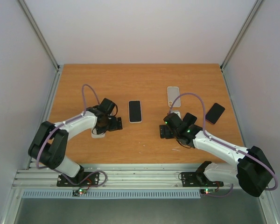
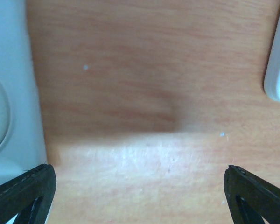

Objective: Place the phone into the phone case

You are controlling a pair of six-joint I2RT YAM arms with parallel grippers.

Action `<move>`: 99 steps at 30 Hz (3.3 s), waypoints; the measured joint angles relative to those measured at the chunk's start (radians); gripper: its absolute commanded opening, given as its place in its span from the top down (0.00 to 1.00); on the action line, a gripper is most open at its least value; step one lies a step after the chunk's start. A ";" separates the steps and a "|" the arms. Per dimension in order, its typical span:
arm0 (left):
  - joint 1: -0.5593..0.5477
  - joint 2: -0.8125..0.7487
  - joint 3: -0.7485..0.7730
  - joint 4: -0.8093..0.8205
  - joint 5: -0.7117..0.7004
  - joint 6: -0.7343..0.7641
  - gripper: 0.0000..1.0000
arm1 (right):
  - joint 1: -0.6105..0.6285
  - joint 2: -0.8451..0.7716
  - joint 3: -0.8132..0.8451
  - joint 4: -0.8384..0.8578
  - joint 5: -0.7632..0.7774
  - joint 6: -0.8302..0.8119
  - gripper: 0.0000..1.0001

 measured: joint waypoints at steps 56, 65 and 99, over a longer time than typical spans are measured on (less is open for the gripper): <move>0.153 -0.091 -0.102 -0.049 -0.025 0.025 0.16 | 0.000 0.004 0.000 -0.001 -0.035 -0.004 0.02; 0.121 -0.301 -0.203 0.092 0.172 -0.071 0.16 | 0.000 -0.005 0.000 0.034 -0.165 -0.003 0.01; -0.338 -0.385 -0.455 0.973 0.418 -0.364 0.16 | -0.001 -0.165 -0.050 0.417 -0.796 0.188 0.39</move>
